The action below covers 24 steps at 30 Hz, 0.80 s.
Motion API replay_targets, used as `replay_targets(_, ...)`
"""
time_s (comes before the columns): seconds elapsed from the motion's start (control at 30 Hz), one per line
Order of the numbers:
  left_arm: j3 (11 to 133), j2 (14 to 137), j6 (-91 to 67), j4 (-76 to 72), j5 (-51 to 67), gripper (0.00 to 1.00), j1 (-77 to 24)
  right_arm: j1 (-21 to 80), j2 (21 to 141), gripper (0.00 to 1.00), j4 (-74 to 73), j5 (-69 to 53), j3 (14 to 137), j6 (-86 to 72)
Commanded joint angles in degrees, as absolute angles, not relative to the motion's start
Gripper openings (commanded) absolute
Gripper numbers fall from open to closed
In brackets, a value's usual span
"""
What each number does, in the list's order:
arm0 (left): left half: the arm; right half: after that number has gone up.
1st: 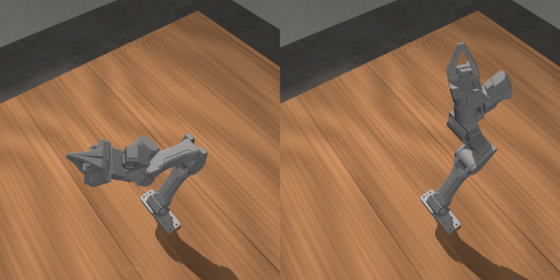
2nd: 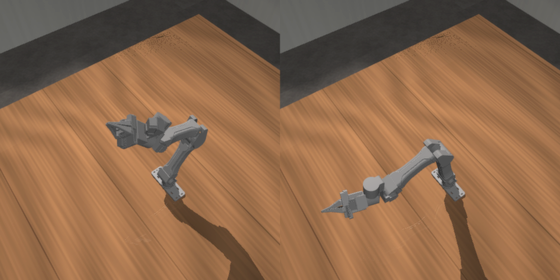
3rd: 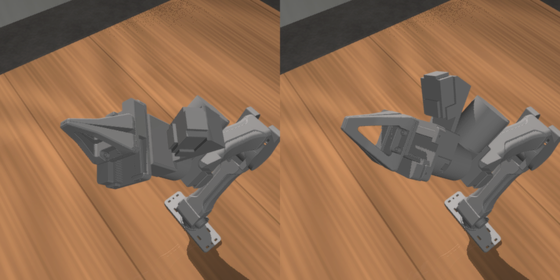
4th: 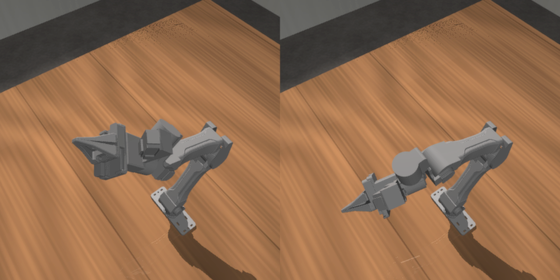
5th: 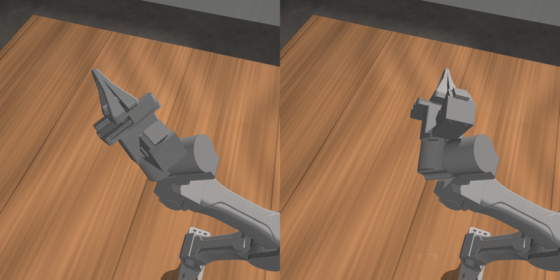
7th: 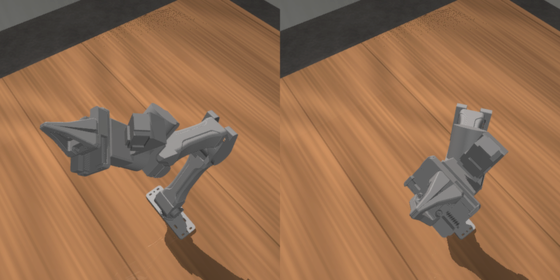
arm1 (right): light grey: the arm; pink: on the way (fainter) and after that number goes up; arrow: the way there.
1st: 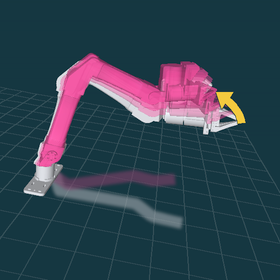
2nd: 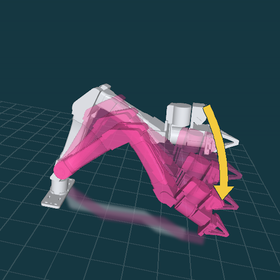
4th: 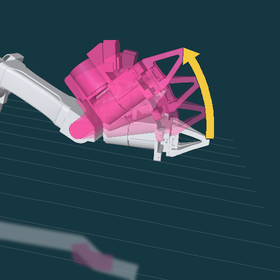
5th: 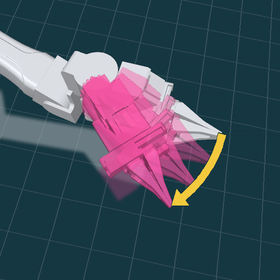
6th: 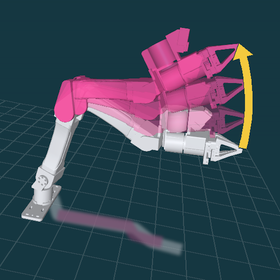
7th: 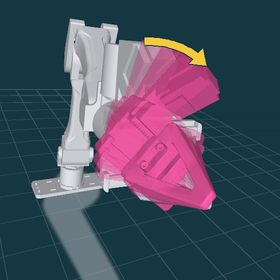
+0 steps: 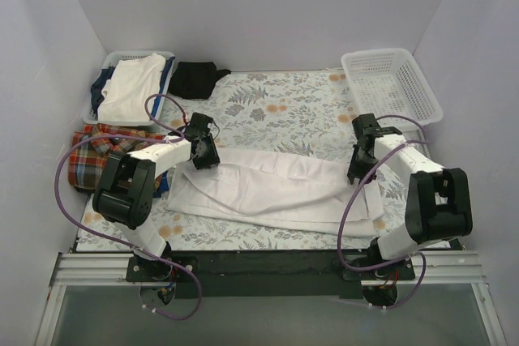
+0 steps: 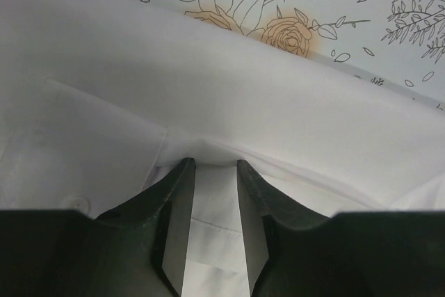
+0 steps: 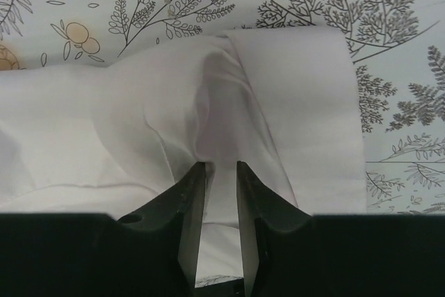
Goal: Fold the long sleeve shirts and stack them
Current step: Fold the shirt
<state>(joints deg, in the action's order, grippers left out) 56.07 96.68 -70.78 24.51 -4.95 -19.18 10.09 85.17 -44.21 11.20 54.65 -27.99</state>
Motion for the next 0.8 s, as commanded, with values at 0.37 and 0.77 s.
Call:
replay_targets(0.37,54.14,96.68,-70.84,30.76,-8.26,0.32,-18.11,7.56,93.52,0.19,-40.34,13.44,49.57,-29.26)
replay_targets(0.77,54.76,96.59,-71.54,32.61,-8.7,0.33,-16.09,0.71,92.55,0.13,-42.01,15.82,47.99,-32.61)
